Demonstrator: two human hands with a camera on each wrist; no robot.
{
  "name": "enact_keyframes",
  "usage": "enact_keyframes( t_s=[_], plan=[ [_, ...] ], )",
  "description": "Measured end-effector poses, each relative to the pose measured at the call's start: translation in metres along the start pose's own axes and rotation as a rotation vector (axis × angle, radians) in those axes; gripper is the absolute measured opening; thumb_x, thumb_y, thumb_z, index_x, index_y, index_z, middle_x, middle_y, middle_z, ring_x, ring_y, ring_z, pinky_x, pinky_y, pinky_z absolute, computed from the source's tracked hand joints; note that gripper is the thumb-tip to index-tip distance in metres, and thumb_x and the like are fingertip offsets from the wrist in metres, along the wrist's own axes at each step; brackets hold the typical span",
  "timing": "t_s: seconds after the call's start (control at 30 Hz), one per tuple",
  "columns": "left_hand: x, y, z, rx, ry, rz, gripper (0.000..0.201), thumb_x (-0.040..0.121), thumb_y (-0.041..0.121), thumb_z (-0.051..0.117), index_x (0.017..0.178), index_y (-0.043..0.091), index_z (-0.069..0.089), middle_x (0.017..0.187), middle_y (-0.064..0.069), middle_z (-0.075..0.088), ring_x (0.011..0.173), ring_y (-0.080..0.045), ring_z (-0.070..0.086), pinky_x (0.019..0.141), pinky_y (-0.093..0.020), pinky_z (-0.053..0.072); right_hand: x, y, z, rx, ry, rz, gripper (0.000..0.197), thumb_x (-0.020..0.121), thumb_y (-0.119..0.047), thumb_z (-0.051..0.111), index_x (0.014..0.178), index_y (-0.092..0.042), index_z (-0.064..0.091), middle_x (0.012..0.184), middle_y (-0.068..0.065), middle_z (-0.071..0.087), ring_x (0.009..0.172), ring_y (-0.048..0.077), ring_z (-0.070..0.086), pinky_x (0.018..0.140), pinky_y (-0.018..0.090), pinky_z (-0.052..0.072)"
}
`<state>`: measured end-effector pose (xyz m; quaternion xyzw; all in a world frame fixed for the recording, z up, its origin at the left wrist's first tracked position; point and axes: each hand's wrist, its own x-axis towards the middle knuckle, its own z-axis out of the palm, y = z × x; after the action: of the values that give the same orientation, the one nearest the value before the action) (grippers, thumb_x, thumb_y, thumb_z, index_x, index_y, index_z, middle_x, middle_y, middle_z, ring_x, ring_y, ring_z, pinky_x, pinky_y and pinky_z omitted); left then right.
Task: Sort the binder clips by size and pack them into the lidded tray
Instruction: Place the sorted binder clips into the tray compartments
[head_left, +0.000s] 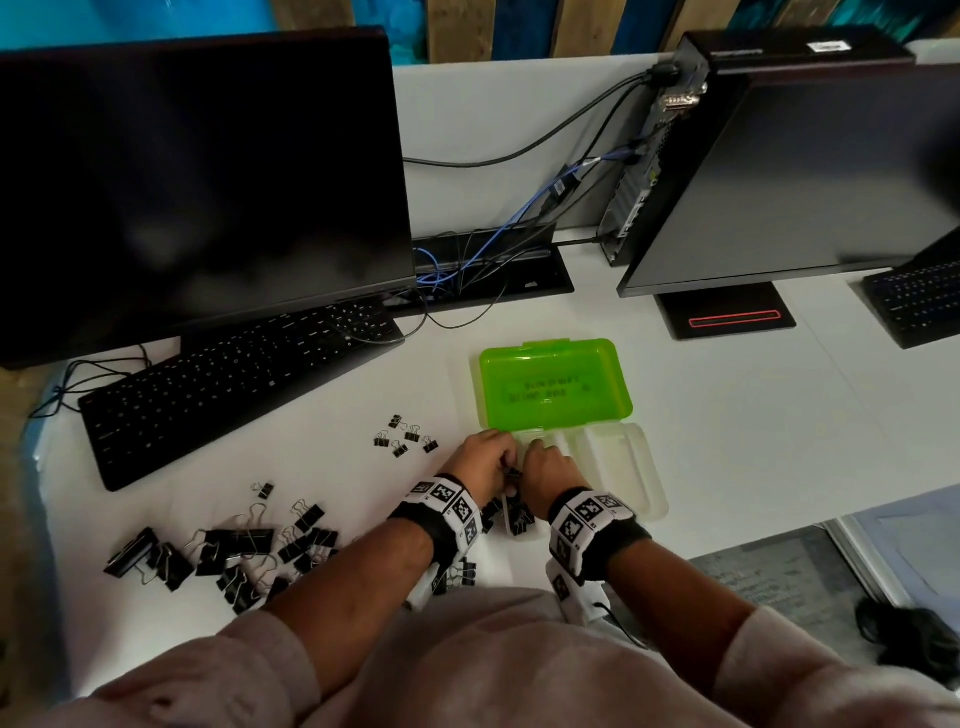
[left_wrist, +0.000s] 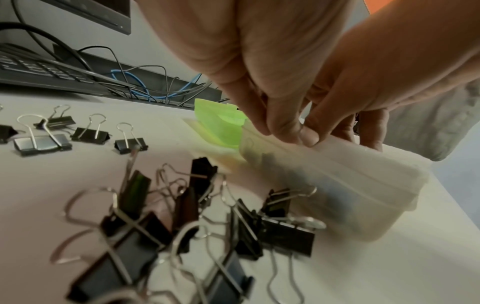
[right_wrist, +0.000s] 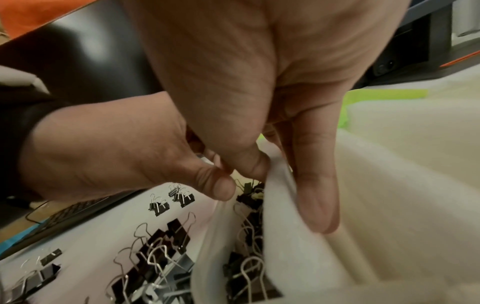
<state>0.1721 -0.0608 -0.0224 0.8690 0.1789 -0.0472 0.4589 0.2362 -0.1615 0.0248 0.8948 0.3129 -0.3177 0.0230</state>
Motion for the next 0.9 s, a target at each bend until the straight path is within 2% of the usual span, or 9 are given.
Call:
enact_keyframes(
  t_s=[0.2,0.3,0.37,0.43,0.5,0.57,0.63,0.73,0.9],
  plan=[
    [-0.001,0.005,-0.007,0.03,-0.061,-0.012,0.03,0.059,-0.013,0.062,0.078,0.01,0.057,0.086,0.0,0.051,0.075,-0.022,0.054,0.068,-0.033,0.051,0.006,-0.002,-0.003,-0.098,-0.06,-0.019,0.039,0.093,-0.023,0.051,0.123,0.002,0.043,0.126,0.019,0.052,0.116,0.033,0.054,0.092,0.037,0.044],
    [-0.008,0.0,-0.027,0.099,0.001,-0.016,0.035,0.071,0.006,0.074,0.1,0.021,0.061,0.109,0.004,0.055,0.099,-0.014,0.053,0.088,-0.024,0.043,0.002,0.002,-0.011,-0.161,-0.021,-0.097,0.032,0.096,-0.022,0.041,0.118,0.0,0.049,0.12,0.019,0.055,0.11,0.033,0.056,0.088,0.038,0.046],
    [-0.01,-0.021,-0.054,0.23,0.115,-0.114,0.05,0.07,0.021,0.079,0.114,0.028,0.057,0.121,0.006,0.051,0.114,-0.016,0.044,0.095,-0.028,0.038,0.002,0.002,-0.022,-0.108,0.063,-0.123,0.026,0.095,-0.015,0.038,0.111,0.0,0.052,0.111,0.021,0.06,0.102,0.035,0.06,0.082,0.039,0.049],
    [-0.012,-0.046,-0.077,0.357,0.125,-0.313,0.073,0.064,0.03,0.083,0.127,0.033,0.046,0.13,0.003,0.041,0.121,-0.022,0.035,0.097,-0.037,0.041,0.006,-0.002,-0.031,-0.063,0.11,-0.153,0.023,0.092,-0.011,0.039,0.107,-0.001,0.054,0.104,0.022,0.063,0.095,0.035,0.062,0.078,0.04,0.051],
    [-0.016,-0.064,-0.089,0.39,0.063,-0.434,0.088,0.063,0.028,0.085,0.136,0.033,0.037,0.136,-0.001,0.032,0.124,-0.025,0.03,0.099,-0.039,0.042,0.014,-0.013,-0.035,-0.024,0.092,-0.208,0.026,0.09,-0.009,0.041,0.112,-0.002,0.054,0.107,0.022,0.062,0.097,0.036,0.062,0.08,0.041,0.053],
    [-0.018,-0.072,-0.089,0.358,0.014,-0.456,0.089,0.066,0.021,0.083,0.14,0.031,0.034,0.137,-0.004,0.029,0.125,-0.026,0.03,0.102,-0.037,0.041,0.025,-0.029,-0.033,-0.04,0.039,-0.322,0.034,0.089,-0.005,0.043,0.121,-0.004,0.053,0.116,0.021,0.059,0.103,0.037,0.06,0.086,0.042,0.052],
    [-0.018,-0.075,-0.083,0.31,0.01,-0.418,0.084,0.068,0.012,0.08,0.139,0.03,0.038,0.135,-0.005,0.031,0.123,-0.025,0.033,0.102,-0.032,0.038,0.036,-0.048,-0.025,-0.111,0.0,-0.451,0.04,0.088,-0.002,0.042,0.127,-0.007,0.05,0.12,0.018,0.055,0.107,0.038,0.058,0.088,0.043,0.051],
    [-0.016,-0.076,-0.075,0.253,0.039,-0.366,0.062,0.071,0.0,0.073,0.126,0.023,0.055,0.127,-0.005,0.038,0.117,-0.022,0.04,0.091,-0.022,0.039,0.05,-0.076,-0.012,-0.235,-0.04,-0.563,0.044,0.091,-0.003,0.039,0.134,-0.01,0.042,0.119,0.019,0.05,0.105,0.038,0.058,0.085,0.045,0.049],
    [-0.02,-0.074,-0.078,0.328,0.066,-0.401,0.025,0.087,0.012,0.058,0.112,0.011,0.057,0.124,-0.014,0.047,0.106,-0.03,0.052,0.087,-0.034,0.046,0.065,-0.101,0.001,-0.297,-0.107,-0.58,0.036,0.096,-0.01,0.035,0.131,-0.004,0.041,0.121,0.021,0.053,0.108,0.039,0.058,0.087,0.046,0.047]
  ],
)
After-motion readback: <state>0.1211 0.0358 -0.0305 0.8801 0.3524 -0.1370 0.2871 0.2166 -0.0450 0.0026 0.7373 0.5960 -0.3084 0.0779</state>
